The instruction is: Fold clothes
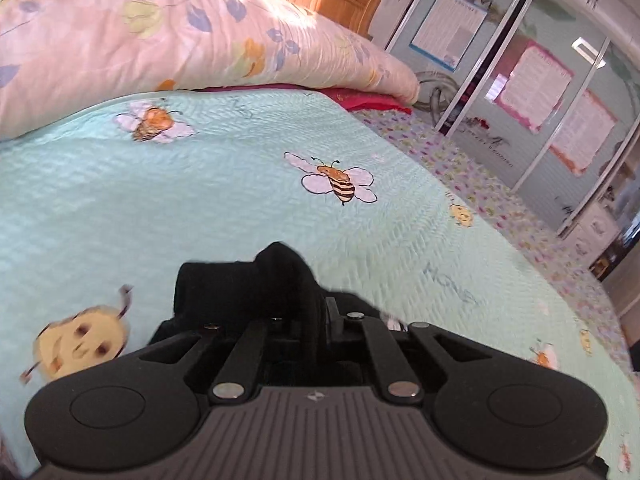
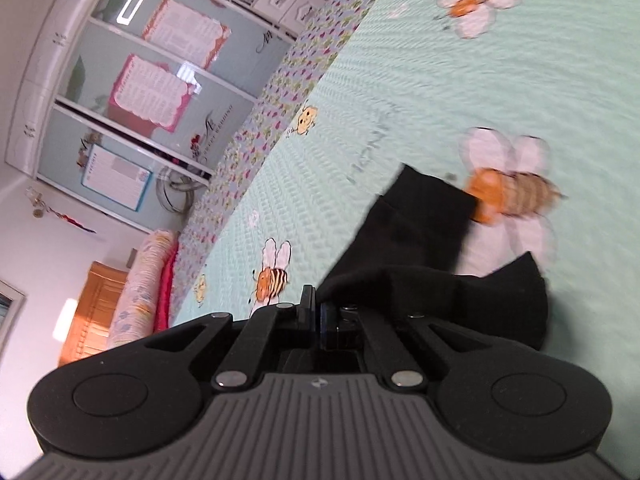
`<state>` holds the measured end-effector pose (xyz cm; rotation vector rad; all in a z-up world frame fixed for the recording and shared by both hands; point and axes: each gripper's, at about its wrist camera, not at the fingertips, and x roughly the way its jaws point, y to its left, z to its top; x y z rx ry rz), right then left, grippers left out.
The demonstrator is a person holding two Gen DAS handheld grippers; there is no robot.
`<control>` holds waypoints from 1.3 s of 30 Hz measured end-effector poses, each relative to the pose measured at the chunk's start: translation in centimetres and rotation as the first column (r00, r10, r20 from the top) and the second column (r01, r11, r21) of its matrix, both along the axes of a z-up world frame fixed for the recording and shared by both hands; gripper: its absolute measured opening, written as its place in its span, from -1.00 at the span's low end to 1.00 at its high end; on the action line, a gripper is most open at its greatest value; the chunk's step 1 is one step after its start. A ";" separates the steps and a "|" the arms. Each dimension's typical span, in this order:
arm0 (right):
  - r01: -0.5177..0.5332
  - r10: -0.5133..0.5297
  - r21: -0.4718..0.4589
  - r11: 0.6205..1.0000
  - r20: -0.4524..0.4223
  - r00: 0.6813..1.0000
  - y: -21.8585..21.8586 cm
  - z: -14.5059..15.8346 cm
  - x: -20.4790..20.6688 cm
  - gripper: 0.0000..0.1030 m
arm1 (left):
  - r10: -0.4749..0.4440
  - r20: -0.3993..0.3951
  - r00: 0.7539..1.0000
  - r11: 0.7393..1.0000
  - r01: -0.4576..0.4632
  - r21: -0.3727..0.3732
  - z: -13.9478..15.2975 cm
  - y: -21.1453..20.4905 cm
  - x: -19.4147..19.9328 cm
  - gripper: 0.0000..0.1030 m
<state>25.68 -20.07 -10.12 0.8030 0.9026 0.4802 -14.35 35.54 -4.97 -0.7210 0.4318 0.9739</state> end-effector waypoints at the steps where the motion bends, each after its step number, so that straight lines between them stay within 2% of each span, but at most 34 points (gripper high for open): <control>1: -0.001 0.001 -0.006 1.000 -0.008 1.000 1.2 -0.3 1.3 -0.99 | 0.004 -0.015 1.000 1.000 -0.004 -0.004 -0.3 0.9 1.3 -0.88; 5: -0.008 0.003 -0.063 0.998 -0.077 0.997 5.7 -2.4 6.6 -0.98 | 0.009 -0.093 0.996 0.999 -0.012 -0.036 -2.4 4.6 6.5 -0.84; 9: 0.014 -0.034 -0.111 0.994 -0.184 0.982 8.4 -6.1 10.6 -0.80 | 0.018 -0.140 0.990 0.991 -0.037 -0.132 -4.9 8.3 10.0 -0.71; 10: 0.020 -0.043 -0.110 0.994 -0.205 0.978 8.6 -6.8 11.3 -0.68 | 0.026 -0.134 0.991 0.988 -0.046 -0.149 -5.2 9.0 10.3 -0.66; 12: 0.043 -0.059 -0.074 0.996 -0.238 0.969 8.3 -7.8 12.0 -0.59 | 0.041 -0.122 0.992 0.982 -0.063 -0.179 -5.7 10.1 10.9 -0.49; 13: 0.058 -0.066 -0.040 0.998 -0.251 0.966 7.9 -8.1 12.3 -0.51 | 0.043 -0.115 0.992 0.980 -0.064 -0.188 -5.8 10.4 10.8 -0.48; 15: 0.111 -0.091 0.053 0.992 -0.286 0.954 6.5 -8.7 12.6 -0.46 | 0.045 -0.102 0.994 0.977 -0.065 -0.203 -6.0 10.9 10.7 -0.47; 17: 0.166 -0.102 0.177 0.970 -0.324 0.941 4.6 -9.4 12.6 -0.39 | 0.044 -0.088 0.995 0.974 -0.062 -0.216 -6.2 11.2 10.3 -0.47; 20: 0.200 -0.120 0.268 0.943 -0.288 0.950 2.6 -9.1 12.3 -0.34 | 0.046 -0.052 0.998 0.968 -0.057 -0.245 -6.1 11.9 9.8 -0.36; 22: 0.185 -0.117 0.256 0.949 -0.258 0.959 2.3 -8.6 12.2 -0.24 | 0.045 -0.035 0.998 0.966 -0.052 -0.252 -5.9 12.3 9.9 -0.28; 24: 0.158 -0.101 0.259 0.953 -0.219 0.970 2.3 -7.8 11.9 -0.24 | 0.009 -0.044 0.999 0.973 -0.019 -0.229 -5.5 12.3 10.4 -0.14; 26: 0.109 -0.078 0.252 0.962 -0.132 0.988 2.2 -6.2 11.4 -0.24 | -0.018 -0.064 0.998 0.977 0.004 -0.212 -5.1 11.9 10.5 -0.14; 31: 0.049 -0.065 0.230 0.972 0.063 0.996 -1.2 -3.0 9.6 -0.19 | -0.106 0.013 0.994 0.977 0.106 -0.184 -3.9 9.9 7.9 -0.07; 33: 0.056 -0.071 0.179 0.982 0.081 0.994 -3.1 -2.9 8.5 -0.11 | -0.127 0.051 0.991 0.978 0.133 -0.160 -3.5 8.6 6.3 -0.06; 35: 0.066 -0.079 0.132 0.989 0.095 0.992 -5.1 -3.0 7.3 -0.09 | -0.115 0.060 0.992 0.985 0.121 -0.121 -3.0 7.2 4.5 -0.06; 39: 0.119 -0.123 0.145 0.982 0.020 0.992 -8.0 -6.5 3.9 -0.09 | -0.079 0.021 0.997 0.997 0.079 0.006 -2.5 2.9 0.2 -0.04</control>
